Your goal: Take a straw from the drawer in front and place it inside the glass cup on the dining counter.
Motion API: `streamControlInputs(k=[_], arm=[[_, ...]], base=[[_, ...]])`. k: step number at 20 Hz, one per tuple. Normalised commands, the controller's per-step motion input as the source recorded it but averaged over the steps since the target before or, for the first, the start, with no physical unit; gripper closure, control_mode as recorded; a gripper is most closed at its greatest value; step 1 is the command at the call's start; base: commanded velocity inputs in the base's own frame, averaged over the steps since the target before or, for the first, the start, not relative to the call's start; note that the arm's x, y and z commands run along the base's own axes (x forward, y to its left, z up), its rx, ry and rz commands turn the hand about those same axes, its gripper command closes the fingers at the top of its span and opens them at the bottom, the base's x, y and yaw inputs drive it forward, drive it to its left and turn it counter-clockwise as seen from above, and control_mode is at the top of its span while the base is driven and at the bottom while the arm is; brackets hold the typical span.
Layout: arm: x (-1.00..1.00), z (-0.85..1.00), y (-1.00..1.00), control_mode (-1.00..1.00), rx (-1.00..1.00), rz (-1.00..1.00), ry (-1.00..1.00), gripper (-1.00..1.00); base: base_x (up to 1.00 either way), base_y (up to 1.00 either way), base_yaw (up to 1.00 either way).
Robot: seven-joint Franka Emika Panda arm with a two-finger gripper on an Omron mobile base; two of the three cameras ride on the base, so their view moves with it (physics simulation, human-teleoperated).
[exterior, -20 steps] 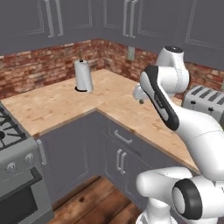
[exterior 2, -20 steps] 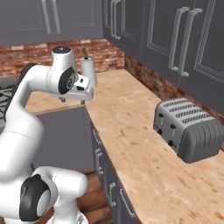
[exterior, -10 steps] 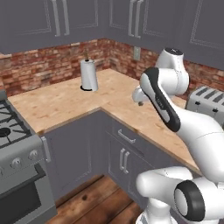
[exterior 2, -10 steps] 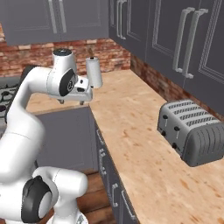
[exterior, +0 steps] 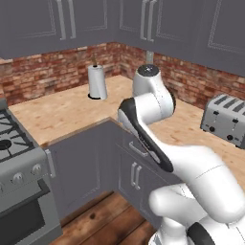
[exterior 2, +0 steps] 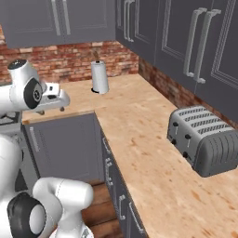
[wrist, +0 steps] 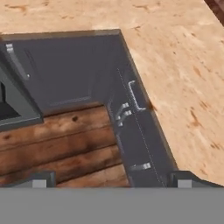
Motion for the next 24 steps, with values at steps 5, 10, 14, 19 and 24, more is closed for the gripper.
streamControlInputs(k=[5, 10, 14, 19, 24], arm=[[-0.04, -0.17, 0.96, -1.00, -0.26, 0.00, -0.22, -1.00], [0.01, -0.26, 0.92, -1.00, -0.34, -0.02, -0.21, -1.00], [0.04, -0.27, 0.72, -1.00, -0.36, -0.01, -0.15, -1.00], [0.07, -0.33, 0.35, -1.00, -0.31, -0.03, -0.08, -1.00], [0.43, -0.34, 0.01, -1.00, -0.19, -0.08, 0.07, -1.00]], base=[[0.00, 0.00, 0.00], [0.00, 0.00, 0.00], [0.00, 0.00, 0.00], [0.00, 0.00, 0.00], [0.00, 0.00, 0.00]])
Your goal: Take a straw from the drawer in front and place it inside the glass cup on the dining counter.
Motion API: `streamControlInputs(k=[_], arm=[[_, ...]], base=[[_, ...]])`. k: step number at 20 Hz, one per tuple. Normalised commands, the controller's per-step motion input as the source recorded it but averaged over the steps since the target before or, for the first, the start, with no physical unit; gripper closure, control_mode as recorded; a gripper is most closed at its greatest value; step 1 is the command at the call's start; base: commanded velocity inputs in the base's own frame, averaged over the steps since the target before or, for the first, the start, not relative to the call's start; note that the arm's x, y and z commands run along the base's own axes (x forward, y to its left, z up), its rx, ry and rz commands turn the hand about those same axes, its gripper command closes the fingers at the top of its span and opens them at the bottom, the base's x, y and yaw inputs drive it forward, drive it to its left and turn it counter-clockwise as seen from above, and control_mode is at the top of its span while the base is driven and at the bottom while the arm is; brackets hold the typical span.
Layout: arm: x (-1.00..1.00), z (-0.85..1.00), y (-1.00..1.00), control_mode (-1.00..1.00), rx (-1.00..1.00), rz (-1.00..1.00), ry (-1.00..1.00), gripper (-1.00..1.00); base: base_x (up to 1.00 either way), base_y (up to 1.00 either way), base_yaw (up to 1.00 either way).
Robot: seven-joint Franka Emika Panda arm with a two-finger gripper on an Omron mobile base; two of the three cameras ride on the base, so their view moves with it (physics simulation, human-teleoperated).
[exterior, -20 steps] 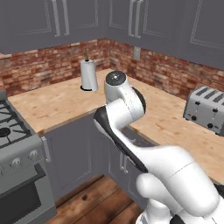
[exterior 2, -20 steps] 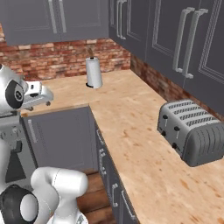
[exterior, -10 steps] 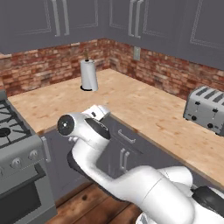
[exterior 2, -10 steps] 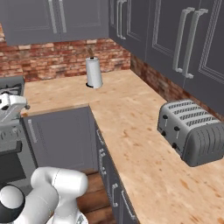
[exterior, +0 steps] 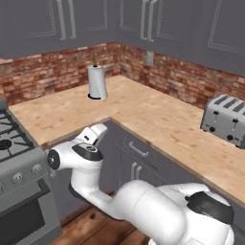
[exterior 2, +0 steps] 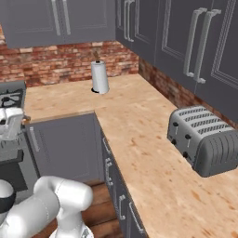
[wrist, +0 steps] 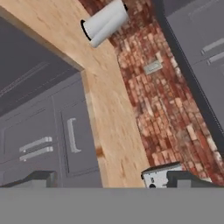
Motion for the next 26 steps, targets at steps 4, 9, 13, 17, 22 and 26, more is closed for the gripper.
streamControlInputs(k=[4, 9, 13, 17, 22, 26], arm=[[0.59, -0.34, 0.00, -1.00, -0.14, -0.12, 0.13, -1.00], [0.40, -0.52, -0.01, -1.00, -0.15, -0.07, 0.05, -1.00], [0.38, -0.65, -0.15, -1.00, -0.14, -0.03, 0.00, -1.00], [0.48, -0.46, -0.20, -1.00, -0.09, -0.04, 0.00, -1.00], [0.37, -0.43, -0.30, -1.00, -0.05, -0.11, 0.03, -1.00], [0.14, -0.41, -0.55, -1.00, -0.03, -0.12, 0.02, -1.00]], base=[[0.00, 0.00, 0.00], [0.00, 0.00, 0.00], [0.00, 0.00, 0.00], [0.00, 0.00, 0.00], [0.00, 0.00, 0.00], [0.00, 0.00, 0.00]])
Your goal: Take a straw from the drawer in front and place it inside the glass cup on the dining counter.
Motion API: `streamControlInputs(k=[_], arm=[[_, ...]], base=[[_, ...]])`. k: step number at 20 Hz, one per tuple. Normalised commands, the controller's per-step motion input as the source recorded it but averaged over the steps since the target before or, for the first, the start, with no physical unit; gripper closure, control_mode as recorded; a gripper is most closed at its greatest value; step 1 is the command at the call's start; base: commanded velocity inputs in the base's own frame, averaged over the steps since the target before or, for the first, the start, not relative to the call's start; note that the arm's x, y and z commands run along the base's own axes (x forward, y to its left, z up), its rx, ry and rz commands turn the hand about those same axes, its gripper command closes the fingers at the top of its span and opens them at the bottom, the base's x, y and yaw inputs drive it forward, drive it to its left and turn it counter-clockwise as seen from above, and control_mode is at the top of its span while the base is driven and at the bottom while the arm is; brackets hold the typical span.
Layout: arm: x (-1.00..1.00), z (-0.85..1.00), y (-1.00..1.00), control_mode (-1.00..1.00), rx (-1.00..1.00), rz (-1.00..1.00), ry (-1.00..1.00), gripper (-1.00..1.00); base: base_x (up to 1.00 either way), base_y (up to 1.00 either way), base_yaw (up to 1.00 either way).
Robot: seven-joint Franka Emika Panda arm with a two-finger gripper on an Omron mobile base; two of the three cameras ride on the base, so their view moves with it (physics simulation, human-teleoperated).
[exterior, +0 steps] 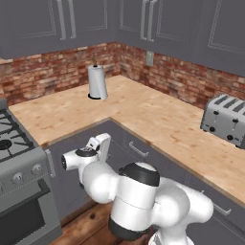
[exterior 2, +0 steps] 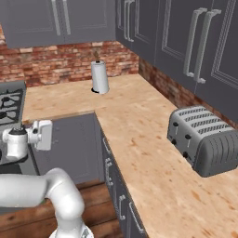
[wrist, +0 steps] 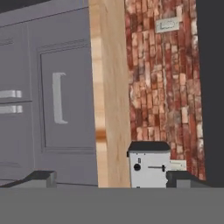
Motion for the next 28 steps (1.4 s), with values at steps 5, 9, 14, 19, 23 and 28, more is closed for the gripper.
streamControlInputs(k=[5, 9, 14, 19, 23, 28], arm=[[0.01, -0.39, -0.62, -1.00, -0.03, -0.07, 0.00, -1.00], [0.00, -0.24, -0.53, -1.00, -0.05, -0.02, -0.01, -1.00], [0.00, -0.21, -0.49, -1.00, -0.05, -0.01, -0.02, -1.00], [0.01, -0.24, -0.38, -1.00, -0.04, 0.00, 0.00, -1.00], [0.01, -0.09, -0.20, -1.00, -0.03, 0.00, -0.03, -1.00], [0.09, -0.07, -0.02, -1.00, -0.04, 0.00, -0.05, -1.00]], base=[[0.00, 0.00, 0.00], [0.00, 0.00, 0.00], [0.00, 0.00, 0.00], [0.00, 0.00, 0.00], [0.00, 0.00, 0.00], [0.00, 0.00, 0.00]])
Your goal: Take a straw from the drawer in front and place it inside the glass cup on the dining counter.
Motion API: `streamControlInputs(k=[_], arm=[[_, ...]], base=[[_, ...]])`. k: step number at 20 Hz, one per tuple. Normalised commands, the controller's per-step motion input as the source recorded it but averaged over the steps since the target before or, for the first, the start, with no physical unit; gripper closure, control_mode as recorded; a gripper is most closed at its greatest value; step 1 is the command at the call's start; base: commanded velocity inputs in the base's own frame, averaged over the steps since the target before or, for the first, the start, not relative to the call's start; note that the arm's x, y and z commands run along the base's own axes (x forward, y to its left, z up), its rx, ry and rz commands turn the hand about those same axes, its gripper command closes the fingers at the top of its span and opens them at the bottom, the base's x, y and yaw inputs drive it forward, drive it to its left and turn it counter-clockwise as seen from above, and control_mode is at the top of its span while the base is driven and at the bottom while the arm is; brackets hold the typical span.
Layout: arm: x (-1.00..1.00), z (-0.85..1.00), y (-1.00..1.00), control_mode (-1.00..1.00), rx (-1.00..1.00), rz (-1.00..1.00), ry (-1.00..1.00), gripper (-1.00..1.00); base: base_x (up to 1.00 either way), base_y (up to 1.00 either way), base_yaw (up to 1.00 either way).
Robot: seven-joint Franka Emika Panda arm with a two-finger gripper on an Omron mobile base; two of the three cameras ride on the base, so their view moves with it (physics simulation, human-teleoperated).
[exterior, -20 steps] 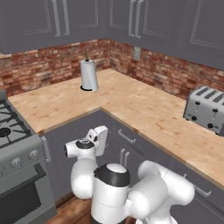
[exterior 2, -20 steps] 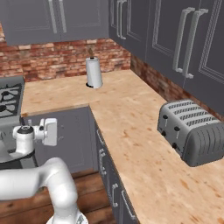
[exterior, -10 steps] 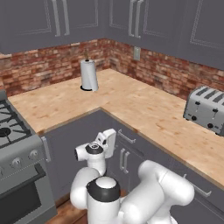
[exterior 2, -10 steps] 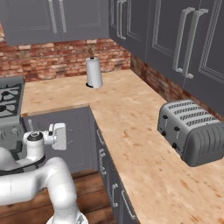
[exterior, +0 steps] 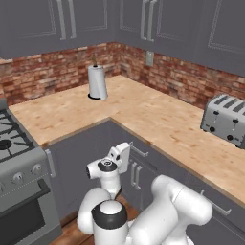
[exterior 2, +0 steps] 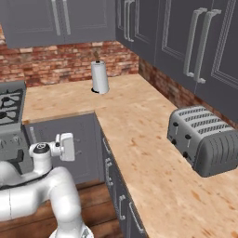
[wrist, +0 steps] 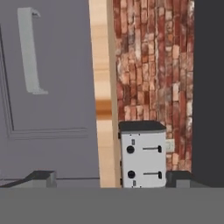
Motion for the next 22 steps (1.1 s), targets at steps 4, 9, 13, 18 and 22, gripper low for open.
streamControlInputs(k=[4, 9, 13, 18, 22], arm=[[0.18, -0.18, -0.06, -1.00, -0.03, 0.00, -0.02, -1.00], [0.39, -0.17, -0.04, -1.00, -0.02, 0.00, 0.00, -1.00], [0.47, -0.14, 0.00, -1.00, 0.00, 0.00, 0.00, -1.00], [0.36, -0.30, -0.02, -1.00, -0.01, 0.00, 0.00, -1.00], [0.36, -0.45, -0.18, -1.00, -0.04, 0.00, 0.00, -1.00]], base=[[0.00, 0.00, 0.00], [0.00, 0.00, 0.00], [0.00, 0.00, 0.00], [0.00, 0.00, 0.00], [0.00, 0.00, 0.00]])
